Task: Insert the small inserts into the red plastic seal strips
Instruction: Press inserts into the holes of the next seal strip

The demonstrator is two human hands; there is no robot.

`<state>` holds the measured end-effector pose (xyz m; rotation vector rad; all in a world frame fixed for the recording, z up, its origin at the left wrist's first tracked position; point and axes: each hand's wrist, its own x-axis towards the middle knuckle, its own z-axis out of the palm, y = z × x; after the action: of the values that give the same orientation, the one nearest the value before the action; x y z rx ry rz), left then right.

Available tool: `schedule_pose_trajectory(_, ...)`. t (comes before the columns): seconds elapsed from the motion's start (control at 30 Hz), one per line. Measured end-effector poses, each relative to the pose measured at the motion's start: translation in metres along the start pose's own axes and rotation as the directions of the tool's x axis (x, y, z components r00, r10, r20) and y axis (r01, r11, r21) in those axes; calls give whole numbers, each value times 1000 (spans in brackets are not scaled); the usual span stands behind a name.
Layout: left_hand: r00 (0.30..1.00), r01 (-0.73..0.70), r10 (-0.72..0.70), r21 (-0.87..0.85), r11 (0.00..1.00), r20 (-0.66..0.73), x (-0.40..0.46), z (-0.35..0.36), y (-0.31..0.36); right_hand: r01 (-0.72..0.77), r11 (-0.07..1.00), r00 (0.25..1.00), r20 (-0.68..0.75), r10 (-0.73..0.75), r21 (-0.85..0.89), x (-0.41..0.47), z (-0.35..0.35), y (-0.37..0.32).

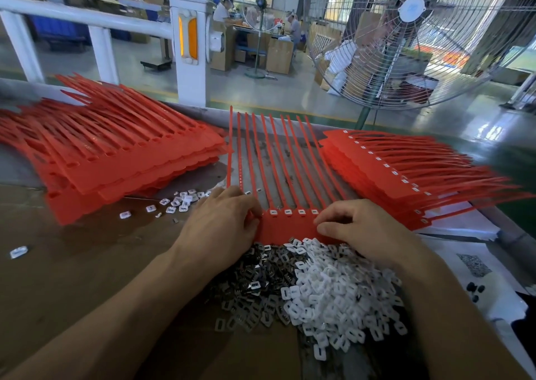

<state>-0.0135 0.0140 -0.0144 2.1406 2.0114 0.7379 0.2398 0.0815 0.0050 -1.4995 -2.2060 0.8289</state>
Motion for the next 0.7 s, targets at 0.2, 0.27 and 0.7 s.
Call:
schedule_pose_trajectory(0.2, 1000, -12, 12, -12, 1000, -15, 0, 1, -1, 74, 996, 993, 95, -69, -49, 2, 2, 0)
schedule_pose_trajectory(0.27, 1000, -16, 16, -11, 1000, -17, 0, 1, -1, 73, 996, 993, 93, -69, -42, 2, 2, 1)
schedule_pose_trajectory(0.7, 1000, -17, 17, -7, 1000, -15, 0, 0, 0, 37, 993, 996, 75, -46, 116, -6, -1, -4)
